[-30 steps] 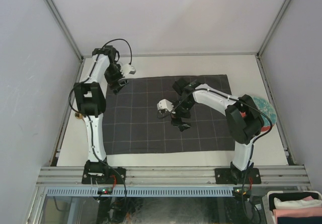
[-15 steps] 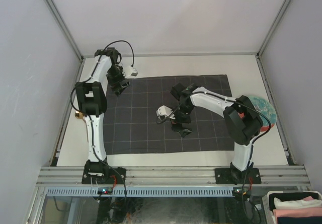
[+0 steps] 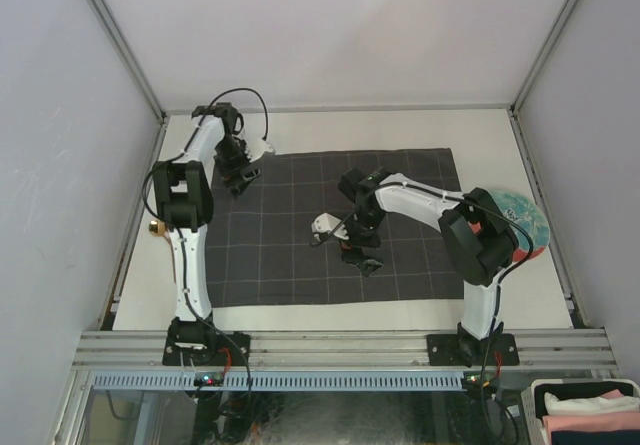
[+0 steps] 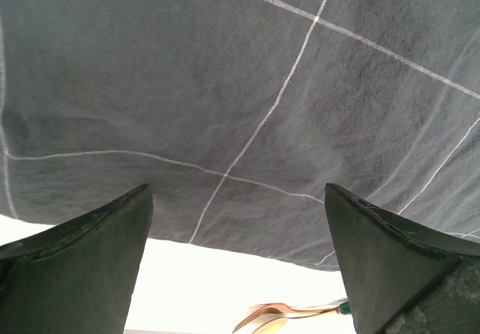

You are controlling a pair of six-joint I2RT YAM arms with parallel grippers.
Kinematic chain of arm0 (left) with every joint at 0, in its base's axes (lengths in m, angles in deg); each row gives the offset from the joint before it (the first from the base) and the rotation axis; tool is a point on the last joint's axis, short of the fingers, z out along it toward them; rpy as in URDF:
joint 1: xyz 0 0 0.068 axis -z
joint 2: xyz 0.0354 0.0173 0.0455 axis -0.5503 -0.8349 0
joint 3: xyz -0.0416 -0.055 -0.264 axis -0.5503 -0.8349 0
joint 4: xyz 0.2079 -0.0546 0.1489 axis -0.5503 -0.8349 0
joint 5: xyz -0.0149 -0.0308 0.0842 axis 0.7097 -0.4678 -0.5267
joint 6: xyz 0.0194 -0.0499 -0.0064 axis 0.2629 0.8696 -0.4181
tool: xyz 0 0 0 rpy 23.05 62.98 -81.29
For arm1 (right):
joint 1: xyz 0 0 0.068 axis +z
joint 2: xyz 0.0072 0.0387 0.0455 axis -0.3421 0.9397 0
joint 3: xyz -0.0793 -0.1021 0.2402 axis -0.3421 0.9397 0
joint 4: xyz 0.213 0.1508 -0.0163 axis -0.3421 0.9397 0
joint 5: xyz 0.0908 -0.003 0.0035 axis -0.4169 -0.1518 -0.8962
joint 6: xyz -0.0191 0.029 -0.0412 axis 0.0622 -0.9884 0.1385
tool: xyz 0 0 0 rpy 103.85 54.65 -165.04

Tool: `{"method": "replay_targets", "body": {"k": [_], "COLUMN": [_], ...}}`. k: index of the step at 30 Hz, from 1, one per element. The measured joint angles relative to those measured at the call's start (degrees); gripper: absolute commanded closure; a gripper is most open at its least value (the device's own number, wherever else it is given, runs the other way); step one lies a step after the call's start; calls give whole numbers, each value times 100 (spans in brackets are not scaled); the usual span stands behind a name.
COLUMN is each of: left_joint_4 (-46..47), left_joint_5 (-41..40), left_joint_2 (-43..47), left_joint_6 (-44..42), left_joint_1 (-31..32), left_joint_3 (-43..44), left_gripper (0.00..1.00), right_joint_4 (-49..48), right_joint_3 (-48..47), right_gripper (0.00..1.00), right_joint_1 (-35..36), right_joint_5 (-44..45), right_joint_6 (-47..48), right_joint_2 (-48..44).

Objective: Set the dinner table for one person
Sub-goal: Flatten out the napkin at the center of the board.

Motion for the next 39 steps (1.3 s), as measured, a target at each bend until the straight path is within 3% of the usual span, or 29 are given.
{"method": "replay_targets", "body": {"k": [19, 39], "left_joint_4": [396, 535], "left_joint_5": [-289, -555], "left_joint_2": [-4, -37], "left_joint_6": [83, 76], "left_joint_1": [11, 11], "left_joint_3": [-289, -289], "left_gripper": [0, 0], "right_joint_4": [2, -208], "right_joint_3": [-151, 24], "right_gripper": [0, 0], "right_joint_1": [48, 192], "right_joint_5": [107, 326], "right_joint_6": [-22, -111], "right_joint_2": [420, 289]}}
